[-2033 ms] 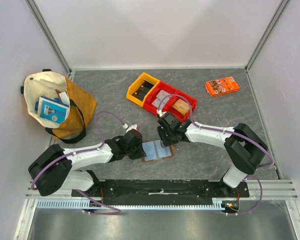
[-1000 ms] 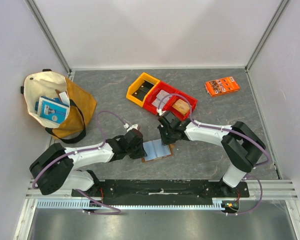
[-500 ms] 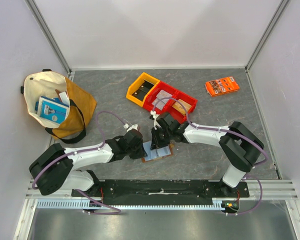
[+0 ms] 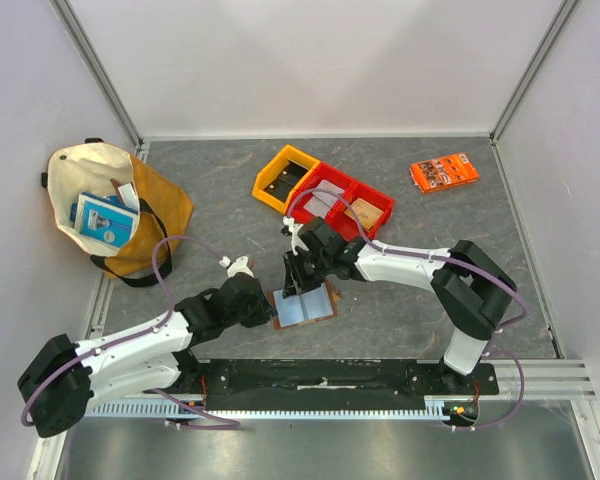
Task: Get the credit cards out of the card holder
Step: Remove the credit card from the card holder.
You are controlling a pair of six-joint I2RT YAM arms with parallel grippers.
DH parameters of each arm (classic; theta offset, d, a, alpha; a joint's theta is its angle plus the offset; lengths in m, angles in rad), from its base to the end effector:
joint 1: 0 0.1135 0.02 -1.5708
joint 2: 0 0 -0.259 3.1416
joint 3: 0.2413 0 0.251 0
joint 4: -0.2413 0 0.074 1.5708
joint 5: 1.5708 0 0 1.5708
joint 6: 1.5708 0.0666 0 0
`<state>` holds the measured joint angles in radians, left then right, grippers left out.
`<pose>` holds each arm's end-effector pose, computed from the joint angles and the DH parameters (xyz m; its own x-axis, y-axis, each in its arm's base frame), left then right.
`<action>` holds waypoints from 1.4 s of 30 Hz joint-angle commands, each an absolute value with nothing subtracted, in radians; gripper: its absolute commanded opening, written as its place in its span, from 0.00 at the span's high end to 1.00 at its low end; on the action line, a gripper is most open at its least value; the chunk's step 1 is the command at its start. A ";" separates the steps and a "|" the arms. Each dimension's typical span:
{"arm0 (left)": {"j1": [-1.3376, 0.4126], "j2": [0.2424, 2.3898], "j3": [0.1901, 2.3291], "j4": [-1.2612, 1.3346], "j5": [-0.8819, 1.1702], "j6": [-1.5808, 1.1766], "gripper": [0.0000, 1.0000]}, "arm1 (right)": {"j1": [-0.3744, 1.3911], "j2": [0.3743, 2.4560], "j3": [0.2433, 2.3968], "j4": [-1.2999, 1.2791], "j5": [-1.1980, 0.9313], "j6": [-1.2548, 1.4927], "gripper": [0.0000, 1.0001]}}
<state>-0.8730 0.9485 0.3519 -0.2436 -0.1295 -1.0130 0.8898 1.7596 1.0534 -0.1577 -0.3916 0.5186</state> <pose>0.1337 -0.1460 0.1323 -0.8510 -0.2945 -0.4348 -0.0331 0.8564 -0.5153 0.2201 0.3120 0.1523 -0.8491 -0.3201 -0.4202 -0.5220 0.6310 0.5740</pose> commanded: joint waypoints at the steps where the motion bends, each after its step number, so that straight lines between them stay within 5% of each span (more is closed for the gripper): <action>1: -0.877 0.919 0.351 -0.258 -0.183 -1.048 0.93 | 0.882 1.684 1.135 -0.317 -0.191 0.424 0.62; 7: -0.876 1.034 0.397 -0.287 -0.186 -1.025 0.91 | 0.845 1.687 1.132 -0.429 -0.006 0.331 0.48; 28: -0.877 1.189 0.463 -0.336 -0.143 -0.974 0.97 | 0.839 1.796 1.166 -0.430 -0.040 0.176 0.47; 42: -0.877 1.193 0.460 -0.325 -0.133 -0.973 0.98 | 0.839 1.789 1.177 -0.445 -0.118 0.176 0.67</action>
<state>-0.8730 1.1736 0.4603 -0.3042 -0.1432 -1.0050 0.8375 1.7950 1.1343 -0.4320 -0.0879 0.1860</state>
